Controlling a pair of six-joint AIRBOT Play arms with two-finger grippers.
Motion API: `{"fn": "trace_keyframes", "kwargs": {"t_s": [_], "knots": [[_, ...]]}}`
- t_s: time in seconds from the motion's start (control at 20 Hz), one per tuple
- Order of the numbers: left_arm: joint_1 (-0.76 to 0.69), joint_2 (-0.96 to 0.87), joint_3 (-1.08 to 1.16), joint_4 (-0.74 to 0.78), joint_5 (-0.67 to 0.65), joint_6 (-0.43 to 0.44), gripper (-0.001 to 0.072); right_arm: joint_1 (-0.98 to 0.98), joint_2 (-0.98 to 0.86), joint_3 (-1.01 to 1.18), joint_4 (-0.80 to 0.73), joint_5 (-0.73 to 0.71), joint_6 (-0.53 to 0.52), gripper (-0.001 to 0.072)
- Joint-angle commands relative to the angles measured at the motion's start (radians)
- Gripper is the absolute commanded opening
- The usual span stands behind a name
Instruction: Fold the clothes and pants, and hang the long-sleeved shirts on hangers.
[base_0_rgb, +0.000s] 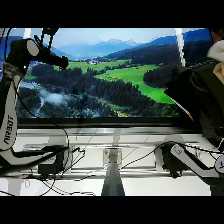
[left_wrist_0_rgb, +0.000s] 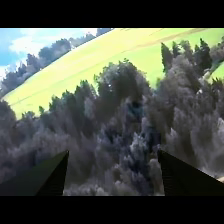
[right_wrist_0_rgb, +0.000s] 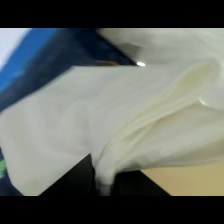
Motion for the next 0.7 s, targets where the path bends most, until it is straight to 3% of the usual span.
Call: {"fn": "trace_keyframes", "kwargs": {"t_s": [0.0, 0.05, 0.25, 0.4, 0.45, 0.6, 0.65], "knots": [[0.001, 0.001, 0.0, 0.0, 0.0, 0.0, 0.0629, -0.233, 0.035, -0.027, -0.061, 0.144, 0.013, 0.0432], [0.001, 0.001, 0.0, 0.0, 0.0, 0.0, 0.0629, -0.262, 0.035, -0.041, -0.061, 0.159, 0.012, 0.0706], [0.001, 0.001, 0.0, 0.0, 0.0, 0.0, 0.0629, -0.279, 0.029, -0.057, 0.021, 0.158, -0.013, 0.0656], [0.001, 0.001, 0.0, 0.0, 0.0, 0.0, 0.0629, -0.23, 0.014, -0.057, 0.129, 0.147, -0.06, 0.0298], [0.001, 0.001, 0.0, 0.0, 0.0, 0.0, 0.0629, -0.186, 0.014, -0.057, 0.167, 0.13, -0.078, 0.0213], [0.001, 0.001, 0.0, 0.0, 0.0, 0.0, 0.0629, 0.009, 0.014, -0.057, 0.218, 0.087, -0.141, 0.0024], [0.001, 0.001, 0.0, 0.0, 0.0, 0.0, 0.0629, 0.1, 0.014, -0.057, 0.218, 0.074, -0.173, 0.0014]]}}
